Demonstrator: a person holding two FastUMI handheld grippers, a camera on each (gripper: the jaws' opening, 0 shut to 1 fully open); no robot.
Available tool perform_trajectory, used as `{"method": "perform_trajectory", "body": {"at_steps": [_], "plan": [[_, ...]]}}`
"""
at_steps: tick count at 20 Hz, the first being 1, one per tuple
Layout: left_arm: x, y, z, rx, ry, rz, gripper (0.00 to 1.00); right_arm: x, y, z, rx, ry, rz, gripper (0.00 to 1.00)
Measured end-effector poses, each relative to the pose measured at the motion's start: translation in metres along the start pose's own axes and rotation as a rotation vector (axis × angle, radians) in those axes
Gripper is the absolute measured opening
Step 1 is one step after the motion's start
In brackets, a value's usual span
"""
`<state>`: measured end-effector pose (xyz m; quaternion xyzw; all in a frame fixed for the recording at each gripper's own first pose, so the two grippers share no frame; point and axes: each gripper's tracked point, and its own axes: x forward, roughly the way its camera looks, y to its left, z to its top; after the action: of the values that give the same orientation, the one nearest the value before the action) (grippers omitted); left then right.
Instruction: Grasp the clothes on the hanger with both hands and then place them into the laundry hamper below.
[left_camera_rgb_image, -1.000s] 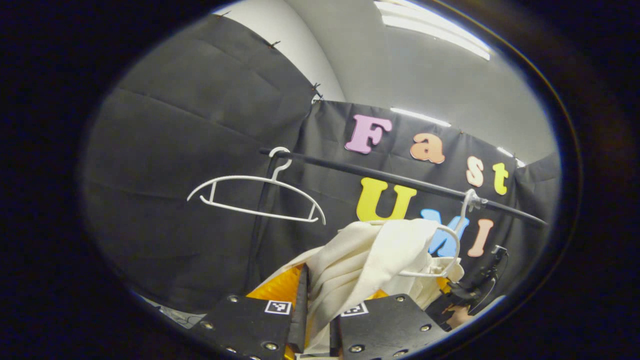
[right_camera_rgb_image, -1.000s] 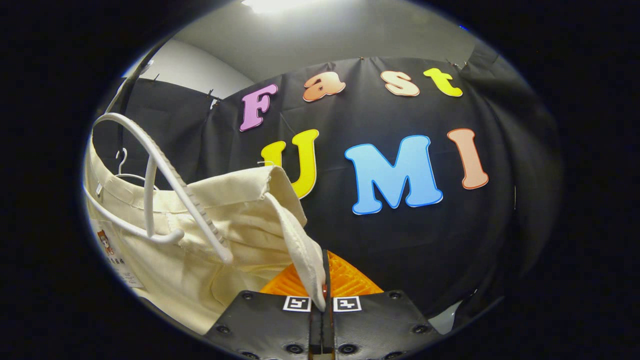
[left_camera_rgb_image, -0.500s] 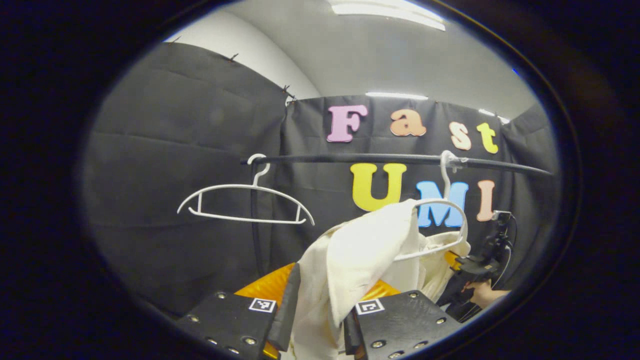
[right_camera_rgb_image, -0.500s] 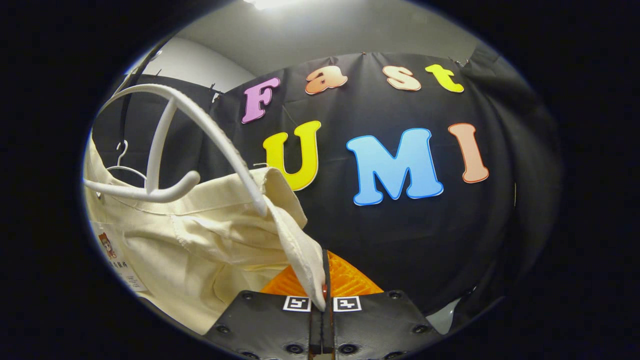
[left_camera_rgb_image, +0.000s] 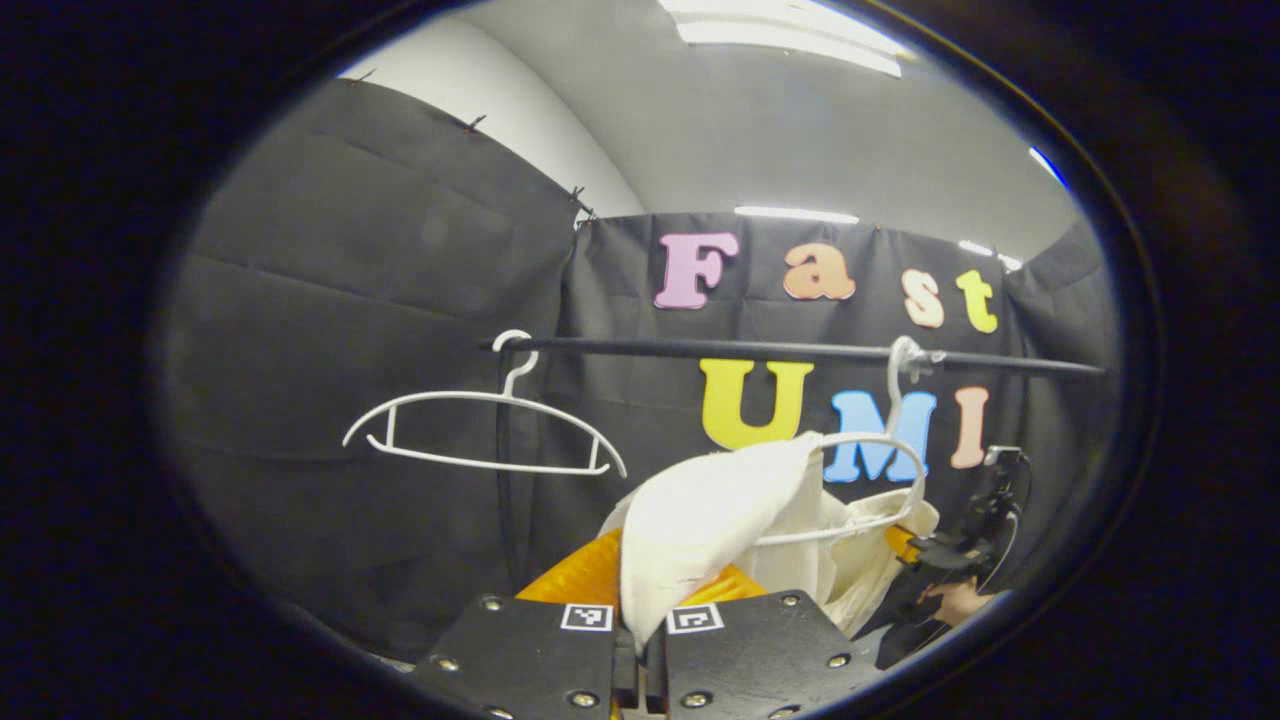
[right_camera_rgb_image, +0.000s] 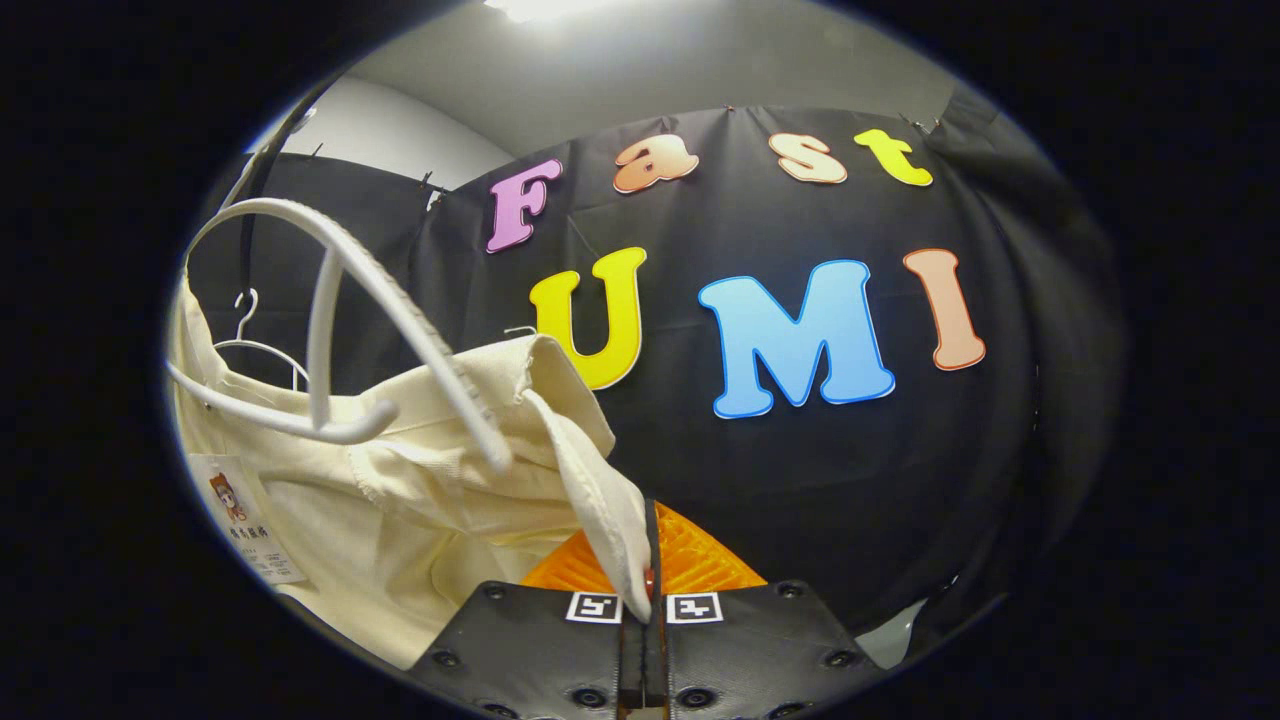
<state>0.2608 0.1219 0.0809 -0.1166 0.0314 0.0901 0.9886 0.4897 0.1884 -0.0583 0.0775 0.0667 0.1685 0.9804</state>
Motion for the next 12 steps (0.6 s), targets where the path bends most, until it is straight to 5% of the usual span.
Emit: {"method": "perform_trajectory", "body": {"at_steps": [4,12], "plan": [[0.01,0.03,0.027,-0.062,-0.046,0.036,0.04,0.007,0.007,0.008,0.009,-0.011,0.023,0.02],[0.014,0.074,-0.057,-0.051,0.076,0.112,0.05,-0.005,0.025,-0.026,-0.004,0.034,0.06,0.05]]}}
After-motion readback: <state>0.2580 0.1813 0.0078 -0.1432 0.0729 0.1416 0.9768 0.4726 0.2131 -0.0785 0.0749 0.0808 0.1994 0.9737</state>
